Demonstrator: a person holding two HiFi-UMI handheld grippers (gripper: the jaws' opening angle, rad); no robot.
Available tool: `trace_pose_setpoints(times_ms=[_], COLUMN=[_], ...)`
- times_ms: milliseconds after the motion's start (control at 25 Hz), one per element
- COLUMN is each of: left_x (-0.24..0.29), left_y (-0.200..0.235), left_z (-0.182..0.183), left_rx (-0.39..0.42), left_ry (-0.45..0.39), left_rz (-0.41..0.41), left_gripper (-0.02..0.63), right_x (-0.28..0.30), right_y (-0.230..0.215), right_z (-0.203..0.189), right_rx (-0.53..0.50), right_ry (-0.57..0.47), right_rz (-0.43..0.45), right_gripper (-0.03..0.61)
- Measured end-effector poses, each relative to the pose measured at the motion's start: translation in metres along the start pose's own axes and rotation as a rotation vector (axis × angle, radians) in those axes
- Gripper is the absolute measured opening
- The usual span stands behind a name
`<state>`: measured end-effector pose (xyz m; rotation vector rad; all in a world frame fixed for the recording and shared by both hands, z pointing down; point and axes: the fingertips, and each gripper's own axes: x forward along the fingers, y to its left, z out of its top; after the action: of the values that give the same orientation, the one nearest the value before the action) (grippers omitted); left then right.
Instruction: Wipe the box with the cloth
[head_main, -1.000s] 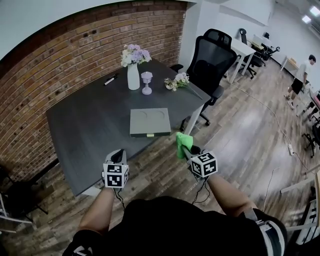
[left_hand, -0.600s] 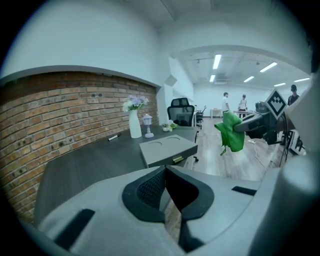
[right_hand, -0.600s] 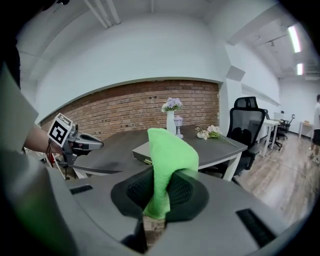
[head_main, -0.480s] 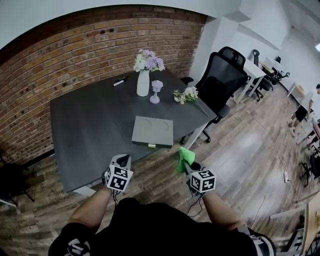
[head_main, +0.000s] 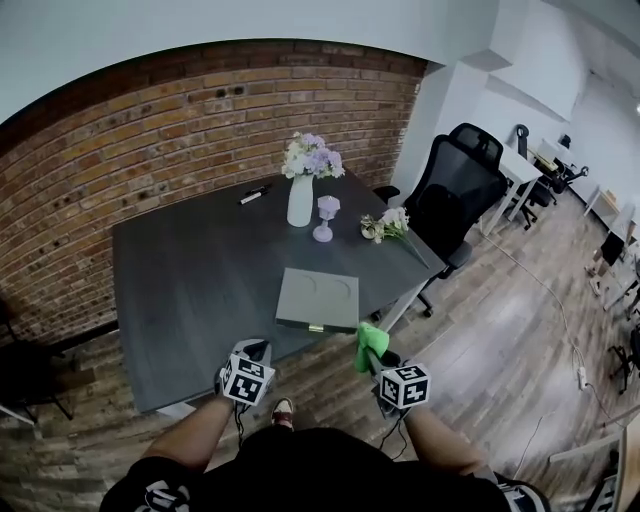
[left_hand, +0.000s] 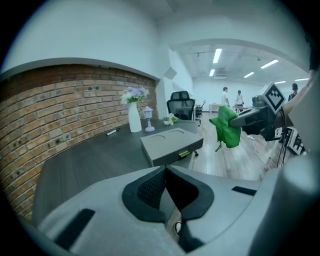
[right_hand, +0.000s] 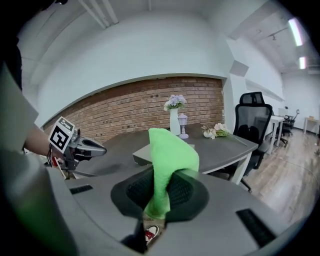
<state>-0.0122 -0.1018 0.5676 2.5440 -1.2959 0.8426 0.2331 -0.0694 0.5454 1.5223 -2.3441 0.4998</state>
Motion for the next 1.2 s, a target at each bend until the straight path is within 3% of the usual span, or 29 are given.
trace_pose_setpoints(times_ms=[120, 320, 480, 760, 960, 1200], left_x=[0.012, 0.024, 0.028, 0.025, 0.039, 0.068], left_y=[-0.001, 0.006, 0.042, 0.107, 0.132, 0.153], left_z=[0.015, 0.007, -0.006, -0.008, 0.002, 0.021], left_rx=[-0.011, -0.022, -0.096, -0.199, -0.207, -0.241], left_ry=[-0.025, -0.004, 0.012, 0.024, 0.013, -0.035], left_rz=[-0.016, -0.024, 0.037, 0.131, 0.124, 0.082], left_gripper=[0.008, 0.008, 0.008, 0.008, 0.008, 0.008], right_x=[0.004, 0.026, 0.052, 0.104, 0.139, 0.173], right_y=[-0.005, -0.006, -0.001, 0.025, 0.052, 0.062], right_z=[0.006, 0.007, 0.026, 0.093, 0.111, 0.124], right_rx=[0.002, 0.028, -0.002, -0.085, -0.131, -0.16], right_ry=[0.007, 0.022, 0.012, -0.02, 0.003, 0.024], right_rz=[0.002, 0.021, 0.054, 0.145, 0.21, 0.221], right_gripper=[0.043, 0.043, 0.043, 0.043, 0.043, 0.043])
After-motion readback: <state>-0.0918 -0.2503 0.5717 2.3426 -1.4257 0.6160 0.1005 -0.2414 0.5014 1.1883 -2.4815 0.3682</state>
